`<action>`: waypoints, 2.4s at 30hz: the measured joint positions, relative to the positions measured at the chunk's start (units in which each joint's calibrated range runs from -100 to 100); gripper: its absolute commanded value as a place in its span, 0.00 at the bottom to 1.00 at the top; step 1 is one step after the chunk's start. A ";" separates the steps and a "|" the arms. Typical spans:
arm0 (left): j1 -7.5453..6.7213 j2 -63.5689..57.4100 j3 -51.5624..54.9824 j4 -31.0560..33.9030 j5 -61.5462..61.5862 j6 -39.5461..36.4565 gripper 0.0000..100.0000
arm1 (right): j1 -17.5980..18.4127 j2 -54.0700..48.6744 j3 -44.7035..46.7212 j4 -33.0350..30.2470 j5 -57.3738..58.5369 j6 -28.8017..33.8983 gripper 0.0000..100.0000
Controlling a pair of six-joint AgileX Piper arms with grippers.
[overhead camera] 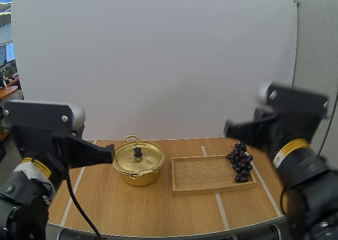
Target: Open the pot, put the pineapple inside, and close it
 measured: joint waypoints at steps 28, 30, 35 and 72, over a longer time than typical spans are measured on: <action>0.09 0.00 30.38 0.00 -41.40 -4.28 0.00 | 0.47 -0.12 26.03 3.50 -14.55 -0.67 0.00; 0.09 0.00 30.38 0.00 -34.21 -5.32 0.00 | 0.83 -0.12 26.08 6.07 -12.30 -3.73 0.00; 0.09 0.00 30.54 0.00 -27.57 -6.38 0.00 | 1.00 -0.12 26.19 11.74 -9.44 -10.11 0.00; 0.18 0.00 30.54 0.00 -19.97 -6.38 0.00 | 1.06 -0.12 26.23 16.74 -6.90 -15.75 0.00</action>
